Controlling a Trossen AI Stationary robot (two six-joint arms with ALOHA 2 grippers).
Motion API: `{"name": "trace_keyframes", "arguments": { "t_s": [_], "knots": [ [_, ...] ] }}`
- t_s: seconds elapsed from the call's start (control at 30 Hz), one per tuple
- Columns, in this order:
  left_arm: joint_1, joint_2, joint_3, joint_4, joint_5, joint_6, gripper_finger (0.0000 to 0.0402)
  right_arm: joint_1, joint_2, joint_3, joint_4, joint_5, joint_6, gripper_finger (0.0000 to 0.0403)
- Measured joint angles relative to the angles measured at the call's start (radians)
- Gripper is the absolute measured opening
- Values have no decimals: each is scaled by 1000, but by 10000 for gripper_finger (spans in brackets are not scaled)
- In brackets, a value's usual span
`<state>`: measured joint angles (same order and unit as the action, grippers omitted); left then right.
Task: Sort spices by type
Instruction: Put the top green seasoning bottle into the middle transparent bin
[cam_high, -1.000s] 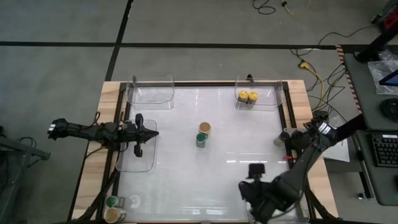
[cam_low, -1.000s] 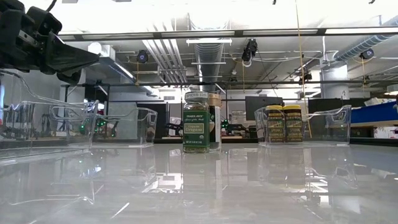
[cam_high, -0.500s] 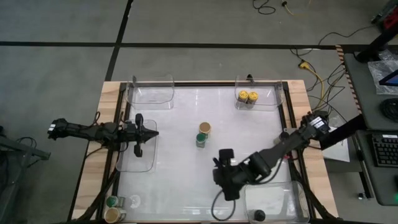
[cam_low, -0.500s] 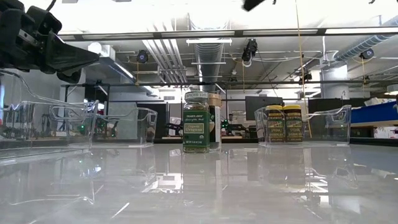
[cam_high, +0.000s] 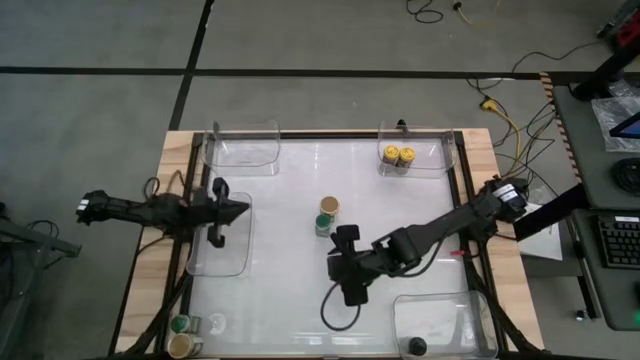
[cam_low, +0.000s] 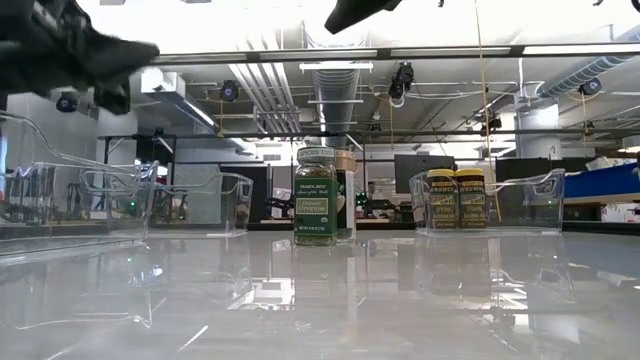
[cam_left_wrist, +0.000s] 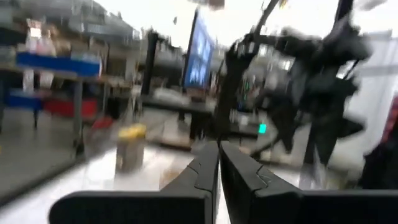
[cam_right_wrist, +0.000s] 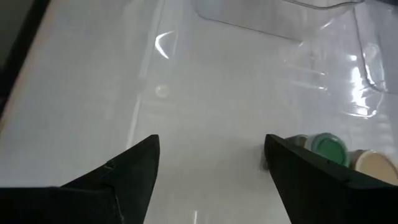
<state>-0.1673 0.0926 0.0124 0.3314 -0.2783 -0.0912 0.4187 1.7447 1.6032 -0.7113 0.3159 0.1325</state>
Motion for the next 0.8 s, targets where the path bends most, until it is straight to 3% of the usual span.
{"name": "trace_keyframes", "arguments": {
  "t_s": [0.1, 0.23, 0.43, 0.8],
  "knots": [
    [-1, 28, 0, 127, 74, -1, 1, -16, 4, -1, 1, 21, -15, 276],
    [-3, 132, 0, 249, 184, -1, 2, -19, 4, -1, 4, 142, -55, 282],
    [-2, 388, 60, 306, 113, 34, 42, -18, 4, -1, -5, 208, -37, 301],
    [-2, 867, 264, 296, 105, 40, 158, 18, 5, -80, -57, 211, 196, 320]
  ]
}}
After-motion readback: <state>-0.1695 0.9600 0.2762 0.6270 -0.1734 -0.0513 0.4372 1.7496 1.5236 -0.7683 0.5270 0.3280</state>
